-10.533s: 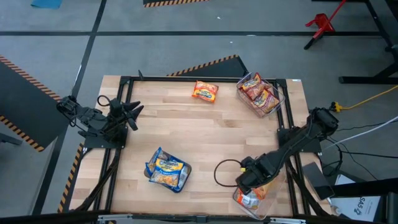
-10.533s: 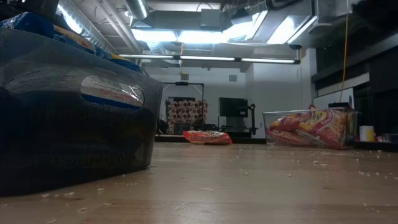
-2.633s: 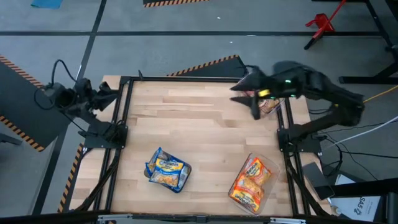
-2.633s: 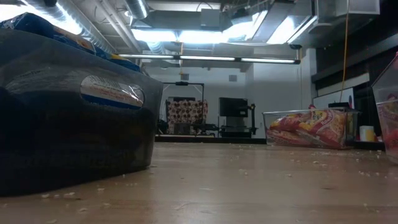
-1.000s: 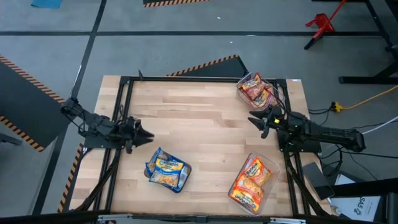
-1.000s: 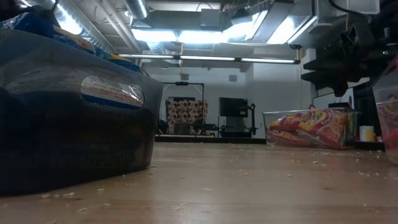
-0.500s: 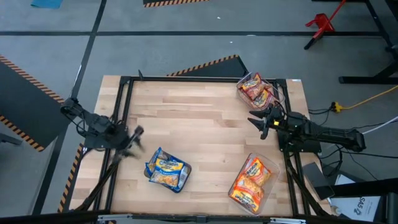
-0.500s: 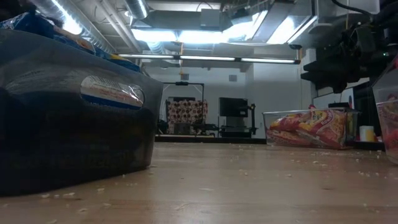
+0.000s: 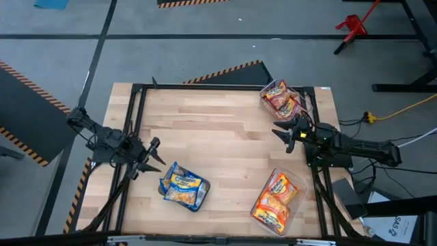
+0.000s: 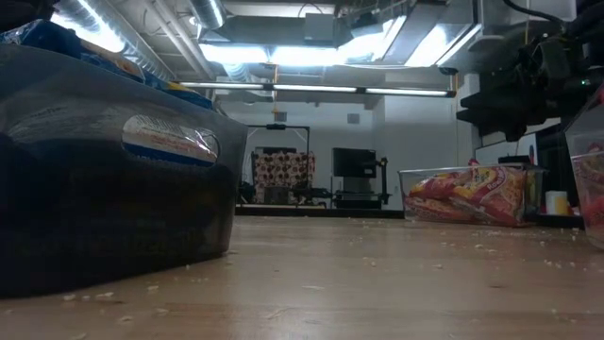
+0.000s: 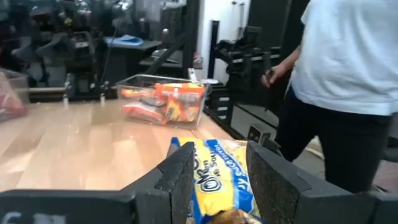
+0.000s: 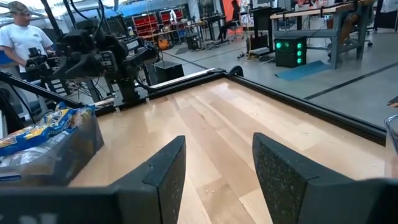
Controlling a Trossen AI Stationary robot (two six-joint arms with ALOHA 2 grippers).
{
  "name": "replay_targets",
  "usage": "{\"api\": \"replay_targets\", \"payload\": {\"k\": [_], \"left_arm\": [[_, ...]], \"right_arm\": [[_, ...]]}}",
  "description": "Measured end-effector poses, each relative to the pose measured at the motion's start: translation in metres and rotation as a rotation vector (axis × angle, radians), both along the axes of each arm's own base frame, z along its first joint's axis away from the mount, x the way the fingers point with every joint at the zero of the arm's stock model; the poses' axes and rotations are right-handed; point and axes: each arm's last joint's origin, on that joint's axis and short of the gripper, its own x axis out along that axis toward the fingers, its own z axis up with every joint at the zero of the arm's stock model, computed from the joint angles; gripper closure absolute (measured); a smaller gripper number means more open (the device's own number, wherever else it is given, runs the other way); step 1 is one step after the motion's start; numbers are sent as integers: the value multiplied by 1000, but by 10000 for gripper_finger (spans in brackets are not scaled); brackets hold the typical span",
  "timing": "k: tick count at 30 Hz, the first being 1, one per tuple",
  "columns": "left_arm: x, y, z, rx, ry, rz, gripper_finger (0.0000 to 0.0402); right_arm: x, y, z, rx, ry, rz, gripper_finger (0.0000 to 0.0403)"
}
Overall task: Sort Maruchan noodles
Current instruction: Return to Home Position
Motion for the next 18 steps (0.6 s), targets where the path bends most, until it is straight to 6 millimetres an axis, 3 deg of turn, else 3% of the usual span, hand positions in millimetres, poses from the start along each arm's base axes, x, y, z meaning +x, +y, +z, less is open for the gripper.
{"api": "replay_targets", "payload": {"k": [18], "left_arm": [[0, 1, 0, -8, -1, 19, 262]], "right_arm": [[0, 0, 0, 0, -2, 7, 230]]}}
